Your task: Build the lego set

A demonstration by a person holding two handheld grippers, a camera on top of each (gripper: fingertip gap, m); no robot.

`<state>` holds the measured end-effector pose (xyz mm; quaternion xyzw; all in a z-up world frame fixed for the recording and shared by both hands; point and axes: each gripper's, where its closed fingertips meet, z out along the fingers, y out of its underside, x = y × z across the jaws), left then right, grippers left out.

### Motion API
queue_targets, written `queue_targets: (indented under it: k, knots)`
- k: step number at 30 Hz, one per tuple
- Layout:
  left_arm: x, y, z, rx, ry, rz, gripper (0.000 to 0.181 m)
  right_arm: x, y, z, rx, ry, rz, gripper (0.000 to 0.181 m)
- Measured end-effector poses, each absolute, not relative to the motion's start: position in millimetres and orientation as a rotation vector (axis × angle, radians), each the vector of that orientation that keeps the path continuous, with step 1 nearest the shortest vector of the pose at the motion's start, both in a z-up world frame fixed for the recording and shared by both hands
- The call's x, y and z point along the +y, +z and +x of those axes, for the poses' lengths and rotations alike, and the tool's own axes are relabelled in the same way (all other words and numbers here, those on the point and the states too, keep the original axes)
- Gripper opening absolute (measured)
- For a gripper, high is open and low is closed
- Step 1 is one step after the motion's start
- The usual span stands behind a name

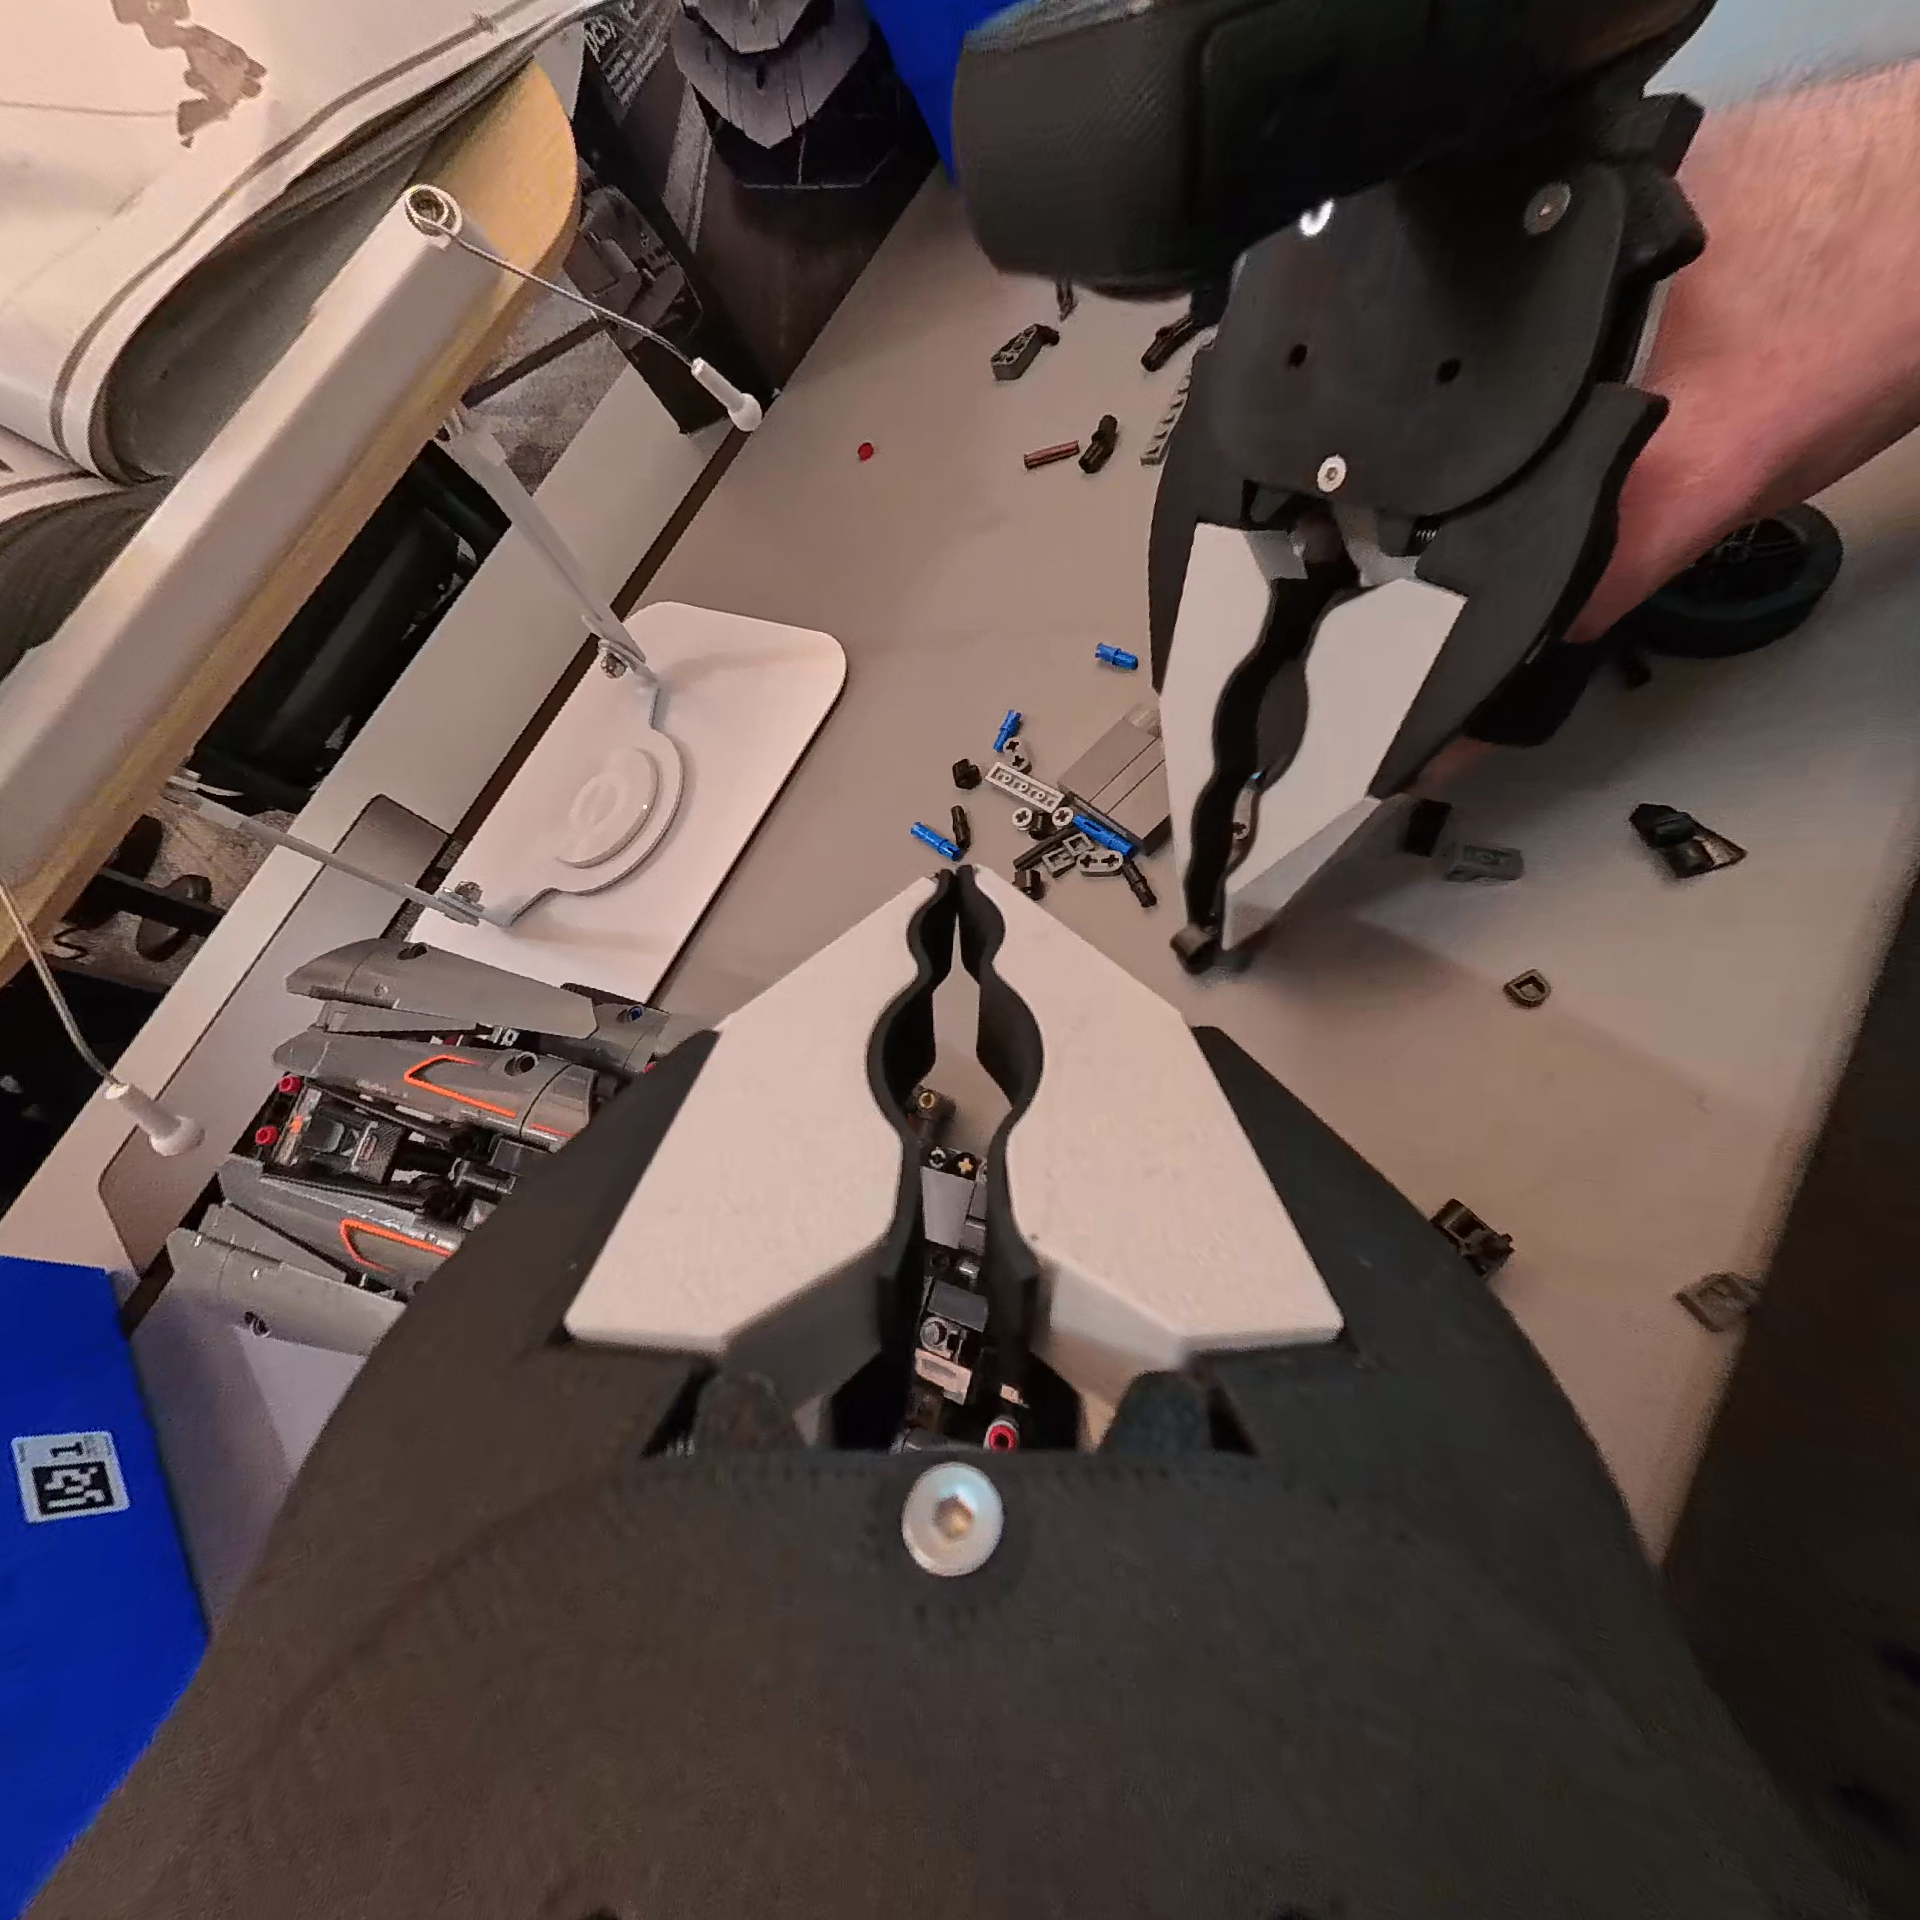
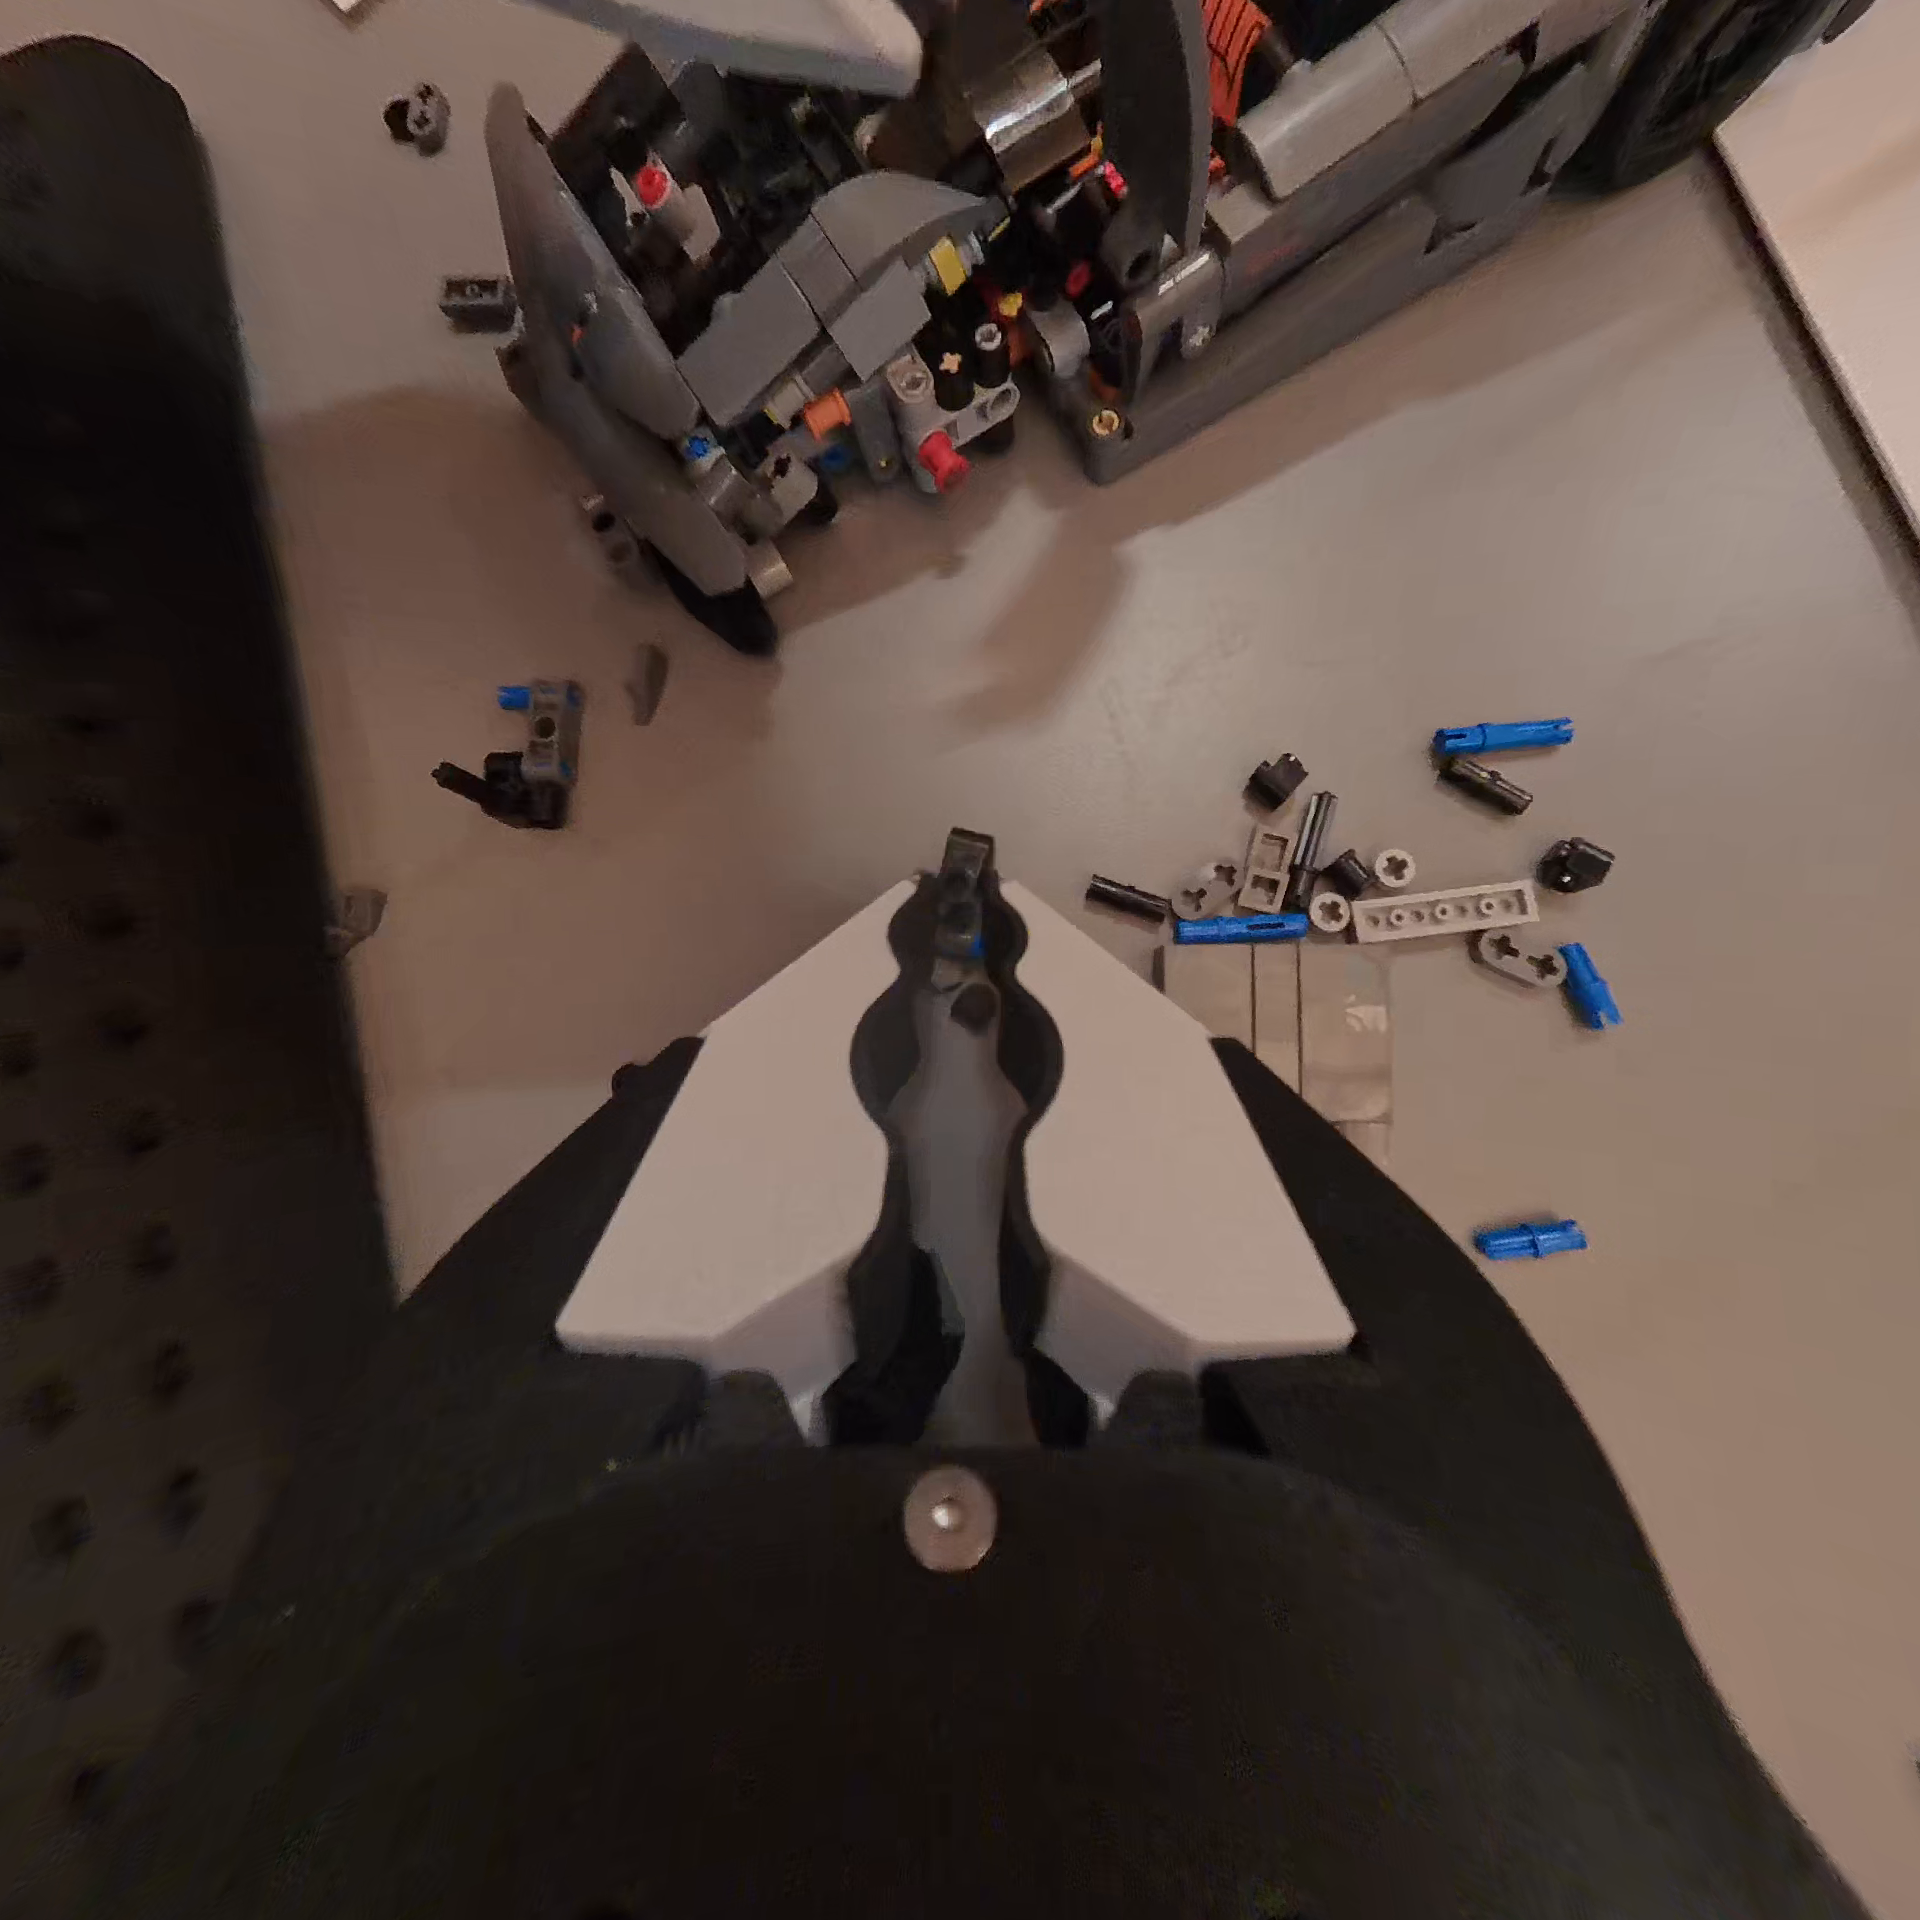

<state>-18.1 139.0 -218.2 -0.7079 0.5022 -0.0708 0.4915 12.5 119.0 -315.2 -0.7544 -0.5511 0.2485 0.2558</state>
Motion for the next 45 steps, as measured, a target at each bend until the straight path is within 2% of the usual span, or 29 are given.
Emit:
queue_targets:
  k: [5, 11, 16, 23, 25, 27, 32, 35, 40, 45]
  knots:
    - [139, -222, -19, 1.222, -0.198, -1.741, 0.000, 122, -298, 11, -1.412, 0.775, -2.006, 0.004]
    - [130, -225, -11, 1.181, -0.440, -1.795, 0.002, 128, -238, 9, -1.240, 0.942, -1.748, 0.004]
    - [125, -205, -6, 0.967, -0.908, -1.823, 0.016, 124, -208, 6, -1.285, 0.726, -1.498, 0.004]
    - [110, -193, 7, 0.911, -1.206, -1.778, 0.024, 113, -194, -2, -1.384, 0.364, -1.236, 0.005]
    - [110, -188, 6, 0.884, -1.248, -1.761, 0.014, 109, -189, -3, -1.390, 0.320, -1.185, 0.005]
    - [109, -185, 5, 0.872, -1.287, -1.749, 0.014, 108, -186, -3, -1.395, 0.266, -1.150, 0.004]
    - [110, -179, 2, 0.862, -1.267, -1.708, 0.013, 107, -177, -3, -1.357, 0.239, -1.112, 0.006]
    - [116, -169, -7, 0.898, -1.073, -1.635, 0.013, 109, -167, 0, -1.304, 0.209, -1.088, 0.021]
    - [106, -163, -1, 1.081, -0.732, -1.518, 0.013, 108, -157, 5, -1.227, 0.441, -1.143, 0.025]
    - [91, -156, 6, 1.173, -0.703, -1.407, 0.013, 104, -152, 10, -1.188, 0.727, -1.193, 0.023]
